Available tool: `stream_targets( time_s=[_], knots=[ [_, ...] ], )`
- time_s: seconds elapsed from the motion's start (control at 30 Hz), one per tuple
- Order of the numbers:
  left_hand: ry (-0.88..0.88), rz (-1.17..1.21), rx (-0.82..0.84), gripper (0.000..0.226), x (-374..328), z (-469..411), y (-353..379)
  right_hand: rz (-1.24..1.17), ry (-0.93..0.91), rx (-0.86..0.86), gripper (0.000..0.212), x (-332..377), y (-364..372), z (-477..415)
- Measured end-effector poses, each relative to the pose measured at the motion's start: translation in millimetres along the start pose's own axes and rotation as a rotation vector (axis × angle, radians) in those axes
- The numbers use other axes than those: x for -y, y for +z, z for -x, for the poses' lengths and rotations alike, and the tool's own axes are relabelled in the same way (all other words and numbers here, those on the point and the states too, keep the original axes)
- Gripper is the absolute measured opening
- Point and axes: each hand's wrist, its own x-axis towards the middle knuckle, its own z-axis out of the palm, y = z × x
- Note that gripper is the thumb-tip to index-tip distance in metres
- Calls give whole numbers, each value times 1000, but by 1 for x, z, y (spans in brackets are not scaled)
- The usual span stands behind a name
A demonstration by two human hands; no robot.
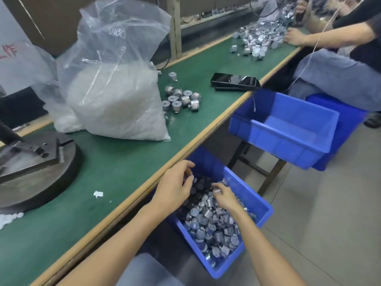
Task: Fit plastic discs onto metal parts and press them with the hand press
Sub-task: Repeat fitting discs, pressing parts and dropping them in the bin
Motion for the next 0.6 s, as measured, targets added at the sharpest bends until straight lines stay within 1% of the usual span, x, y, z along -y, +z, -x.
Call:
stream_targets(
  time_s=[0.07,0.13,0.2,0.23,0.27,0.33,0.4,0.43,0.53,0.6],
  knots=[
    [-1,-1,-16,26,1,1,-5,122,-94,74,49,-2,5,-6],
    [-7,9,-34,26,2,2,-9,417,-155,171,60,-6,12,-11],
    [-18,14,-38,26,3,5,-12,771,-186,215,67,-13,20,-13],
    [-19,13,-37,26,3,7,-13,888,-205,230,70,-16,25,-13],
    [-18,13,-39,26,3,8,-14,946,-201,249,73,-19,30,-11],
    [-10,11,-42,26,4,11,-16,948,-128,303,74,-25,36,-11],
    [9,-1,-25,26,7,14,-17,949,-71,349,67,-28,42,-10],
    [18,-10,-9,25,8,14,-18,959,-64,344,63,-27,45,-9],
    [40,-28,15,26,12,15,-19,918,-91,264,58,-19,46,-4],
    [38,-12,16,26,13,15,-20,805,-132,139,50,-8,39,0]
  ],
)
